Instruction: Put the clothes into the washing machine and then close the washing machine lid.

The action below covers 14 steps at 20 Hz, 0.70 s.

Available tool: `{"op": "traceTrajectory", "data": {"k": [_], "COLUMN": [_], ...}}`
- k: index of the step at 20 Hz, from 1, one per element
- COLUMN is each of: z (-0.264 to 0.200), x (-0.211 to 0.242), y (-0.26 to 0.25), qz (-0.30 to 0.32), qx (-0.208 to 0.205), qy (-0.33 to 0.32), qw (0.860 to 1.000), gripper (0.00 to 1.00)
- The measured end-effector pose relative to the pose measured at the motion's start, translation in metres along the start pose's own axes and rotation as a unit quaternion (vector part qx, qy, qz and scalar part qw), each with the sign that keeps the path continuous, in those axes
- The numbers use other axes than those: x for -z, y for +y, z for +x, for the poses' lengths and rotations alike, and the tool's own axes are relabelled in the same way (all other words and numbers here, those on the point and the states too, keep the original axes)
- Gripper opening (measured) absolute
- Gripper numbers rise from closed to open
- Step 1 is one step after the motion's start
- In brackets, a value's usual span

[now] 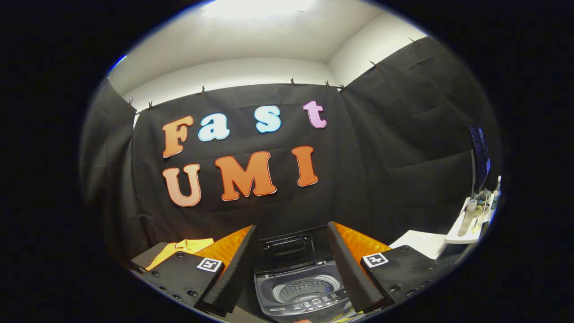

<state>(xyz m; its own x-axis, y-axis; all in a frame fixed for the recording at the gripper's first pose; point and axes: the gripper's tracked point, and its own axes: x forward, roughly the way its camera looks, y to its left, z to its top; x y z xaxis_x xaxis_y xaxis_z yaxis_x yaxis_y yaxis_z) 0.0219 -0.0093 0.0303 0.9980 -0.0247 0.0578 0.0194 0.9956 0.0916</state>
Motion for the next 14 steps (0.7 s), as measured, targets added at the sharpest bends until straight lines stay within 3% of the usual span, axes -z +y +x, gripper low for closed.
{"op": "traceTrajectory", "data": {"k": [6, 14], "z": [0.005, 0.03], "x": [-0.025, -0.035], "y": [0.068, 0.209], "qz": [-0.028, -0.066], "qx": [-0.037, -0.14], "qy": [-0.004, -0.004], "qw": [0.999, 0.988], "gripper": [0.98, 0.98]}}
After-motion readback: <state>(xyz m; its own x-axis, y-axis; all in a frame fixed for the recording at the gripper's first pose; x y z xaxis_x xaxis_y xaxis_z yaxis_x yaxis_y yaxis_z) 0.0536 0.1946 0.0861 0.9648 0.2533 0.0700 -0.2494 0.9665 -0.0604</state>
